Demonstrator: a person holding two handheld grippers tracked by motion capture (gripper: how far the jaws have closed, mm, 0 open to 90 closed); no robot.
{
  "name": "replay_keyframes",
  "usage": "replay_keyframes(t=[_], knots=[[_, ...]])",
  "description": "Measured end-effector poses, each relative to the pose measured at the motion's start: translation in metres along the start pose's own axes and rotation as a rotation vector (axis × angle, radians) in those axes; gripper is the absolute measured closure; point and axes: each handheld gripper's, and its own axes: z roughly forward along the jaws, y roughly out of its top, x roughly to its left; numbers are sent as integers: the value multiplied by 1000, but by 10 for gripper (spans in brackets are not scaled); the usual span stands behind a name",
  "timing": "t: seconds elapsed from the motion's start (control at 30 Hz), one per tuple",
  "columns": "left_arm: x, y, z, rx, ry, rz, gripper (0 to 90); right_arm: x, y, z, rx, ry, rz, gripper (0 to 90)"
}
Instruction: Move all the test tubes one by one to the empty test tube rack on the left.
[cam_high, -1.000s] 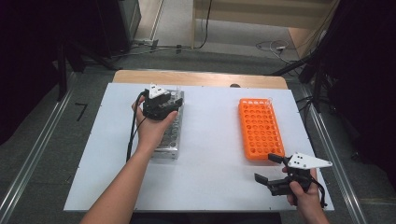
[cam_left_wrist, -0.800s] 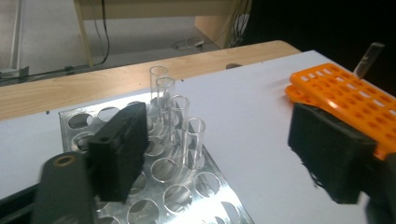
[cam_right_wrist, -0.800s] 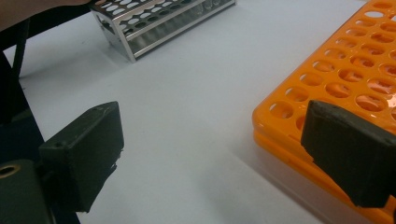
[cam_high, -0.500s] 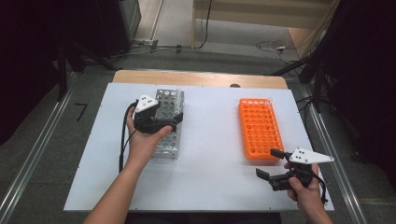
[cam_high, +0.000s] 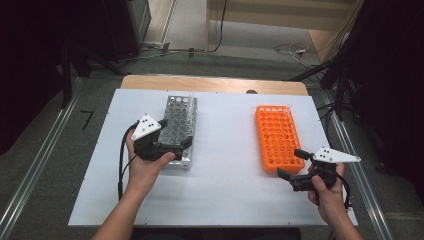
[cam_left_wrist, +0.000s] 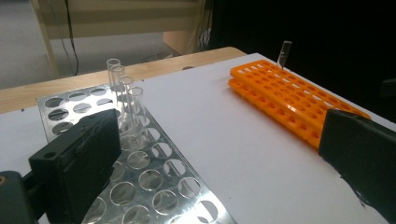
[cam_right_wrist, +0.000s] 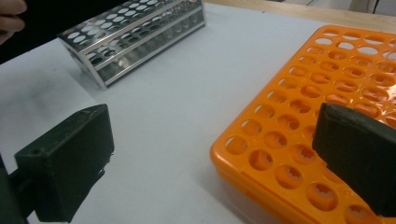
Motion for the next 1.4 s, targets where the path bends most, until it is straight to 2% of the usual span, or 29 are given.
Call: replay_keyframes(t=[0.33, 0.57, 0.87, 1.07, 1.2, 1.33, 1.4], knots=[[-13, -15, -24, -21, -19, 0, 0, -25, 15, 19, 5, -51, 8, 0], [-22, -26, -32, -5, -44, 6, 0, -51, 28, 33, 13, -74, 37, 0], [-18, -34, -34, 4, -31, -15, 0, -84, 36, 59, 60, -135, 96, 47], [-20, -35, -33, 5, -30, -16, 0, -102, 40, 73, 76, -206, 136, 209], [-20, -35, -33, 4, -31, -15, 0, -112, 44, 81, 78, -261, 124, 367], [-19, -35, -34, 3, -33, -18, 0, -120, 48, 91, 102, -294, 111, 459], [-19, -35, -33, 5, -34, -21, 0, -124, 51, 95, 109, -296, 114, 489]])
